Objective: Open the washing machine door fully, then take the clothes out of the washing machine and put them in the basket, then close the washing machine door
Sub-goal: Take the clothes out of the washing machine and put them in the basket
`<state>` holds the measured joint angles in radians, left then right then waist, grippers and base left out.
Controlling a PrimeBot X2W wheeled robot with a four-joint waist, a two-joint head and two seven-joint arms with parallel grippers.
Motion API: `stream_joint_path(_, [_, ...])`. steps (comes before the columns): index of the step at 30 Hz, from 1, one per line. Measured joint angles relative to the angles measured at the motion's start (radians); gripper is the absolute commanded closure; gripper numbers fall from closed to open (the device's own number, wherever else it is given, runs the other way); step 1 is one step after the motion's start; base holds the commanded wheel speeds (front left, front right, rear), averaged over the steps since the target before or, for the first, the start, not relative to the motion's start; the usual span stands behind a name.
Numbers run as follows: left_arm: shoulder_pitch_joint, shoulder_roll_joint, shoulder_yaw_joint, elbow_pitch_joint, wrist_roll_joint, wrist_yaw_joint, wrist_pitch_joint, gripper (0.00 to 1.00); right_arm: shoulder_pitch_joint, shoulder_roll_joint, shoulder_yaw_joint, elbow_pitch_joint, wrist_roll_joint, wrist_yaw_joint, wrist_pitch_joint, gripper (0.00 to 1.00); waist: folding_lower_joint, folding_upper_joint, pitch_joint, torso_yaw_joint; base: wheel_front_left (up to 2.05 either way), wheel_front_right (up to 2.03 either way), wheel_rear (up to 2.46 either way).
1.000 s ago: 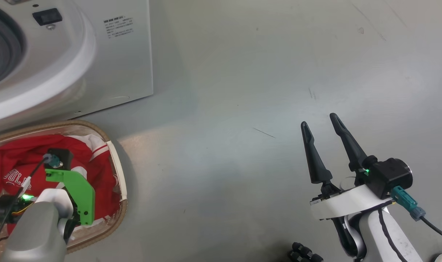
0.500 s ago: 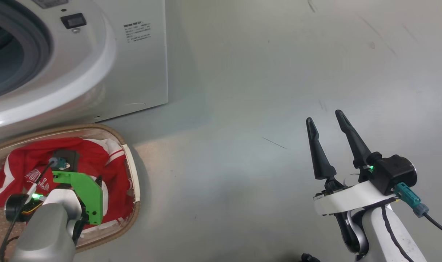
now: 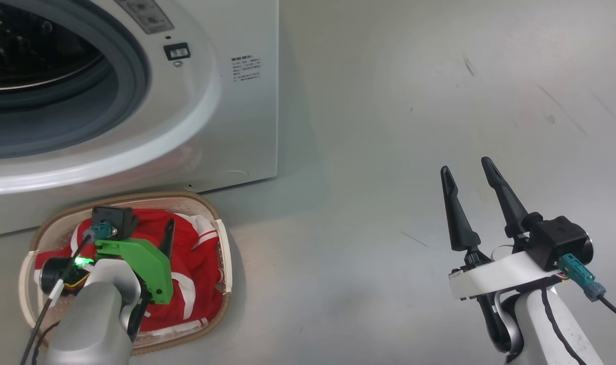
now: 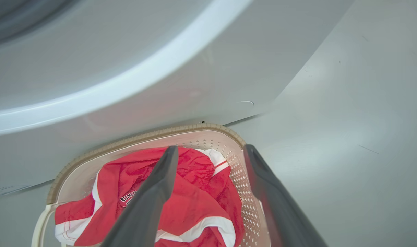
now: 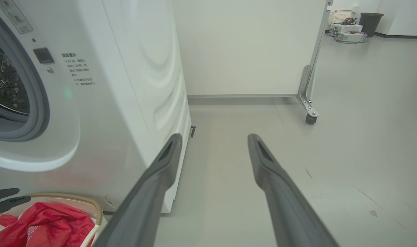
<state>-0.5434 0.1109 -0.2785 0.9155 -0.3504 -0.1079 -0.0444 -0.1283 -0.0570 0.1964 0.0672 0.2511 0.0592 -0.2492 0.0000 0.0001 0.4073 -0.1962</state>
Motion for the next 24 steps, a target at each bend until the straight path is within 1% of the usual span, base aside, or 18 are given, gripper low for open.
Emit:
stream_joint_path(8, [0.061,-0.027,0.026,-0.052,-0.05,-0.003,-0.111,0.0,0.032,-0.005,-0.026,0.003,0.0,0.0,0.0,0.0,0.0,0.0,-0.093,0.062,0.0,0.0,0.0])
stream_joint_path(13, [0.107,-0.035,0.027,-0.086,-0.061,-0.007,-0.172,0.0,0.062,-0.005,-0.034,0.002,0.0,0.0,0.0,0.0,0.0,0.0,-0.151,0.098,0.0,0.0,0.0])
stream_joint_path(20, [0.173,-0.041,0.033,-0.145,-0.075,-0.012,-0.196,0.0,0.103,-0.01,-0.057,-0.014,0.001,0.0,0.0,0.0,0.0,0.0,-0.227,0.143,0.0,0.0,0.0])
stream_joint_path(24, [0.217,-0.045,0.048,-0.187,-0.103,-0.012,-0.205,0.0,0.124,-0.009,-0.06,-0.019,0.002,0.0,0.0,0.0,0.0,0.0,-0.271,0.161,0.0,0.0,0.0])
